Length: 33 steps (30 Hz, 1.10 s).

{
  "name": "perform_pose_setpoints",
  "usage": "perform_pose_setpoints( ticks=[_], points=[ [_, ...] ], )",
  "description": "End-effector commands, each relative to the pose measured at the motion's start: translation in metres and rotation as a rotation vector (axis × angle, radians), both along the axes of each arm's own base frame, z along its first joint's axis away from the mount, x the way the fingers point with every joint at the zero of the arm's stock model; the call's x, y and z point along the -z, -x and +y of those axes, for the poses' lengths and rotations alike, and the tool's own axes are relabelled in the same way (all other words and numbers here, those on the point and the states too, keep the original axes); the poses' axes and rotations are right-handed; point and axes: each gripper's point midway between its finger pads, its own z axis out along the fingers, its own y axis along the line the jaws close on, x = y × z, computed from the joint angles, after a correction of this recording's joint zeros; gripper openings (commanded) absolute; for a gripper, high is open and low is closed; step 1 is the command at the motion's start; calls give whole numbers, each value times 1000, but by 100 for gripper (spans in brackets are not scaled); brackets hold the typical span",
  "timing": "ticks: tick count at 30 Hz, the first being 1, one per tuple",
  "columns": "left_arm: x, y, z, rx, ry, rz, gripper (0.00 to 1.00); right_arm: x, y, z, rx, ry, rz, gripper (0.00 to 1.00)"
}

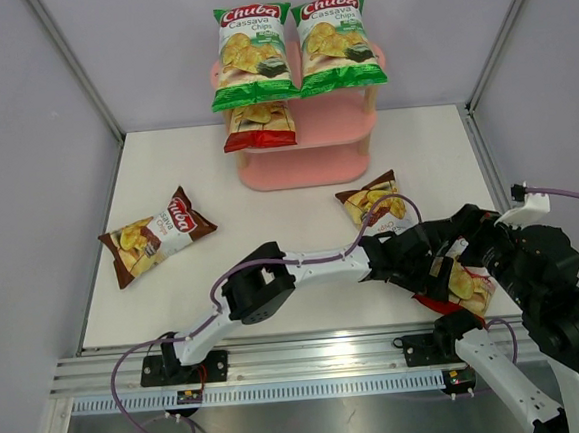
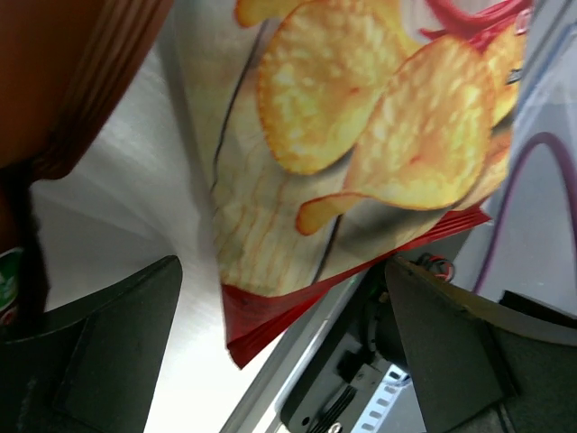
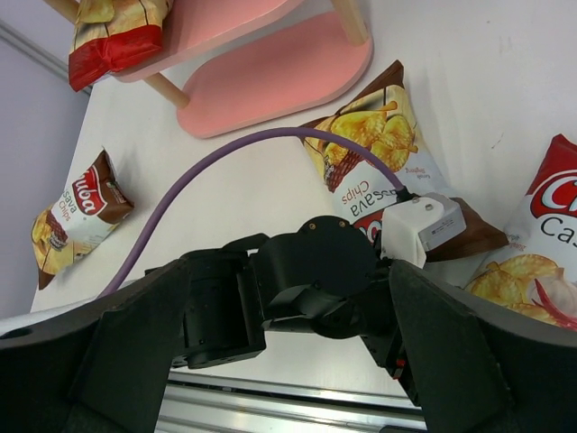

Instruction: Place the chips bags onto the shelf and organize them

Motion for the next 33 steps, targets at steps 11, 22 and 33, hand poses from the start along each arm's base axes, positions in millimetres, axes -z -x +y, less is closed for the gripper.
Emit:
perform_pose_setpoints(
  ticks=[11,22,33],
  points=[
    [-5,6,-27,41,187,107,78,-12,3,11,-70,-32,-81,99],
    [-30,9,-33,112,278,60,17,-20,6,10,-72,-32,-114,99],
    [-116,11,-16,191,519,-137,4,-26,2,11,-69,-37,-132,99]
  ],
)
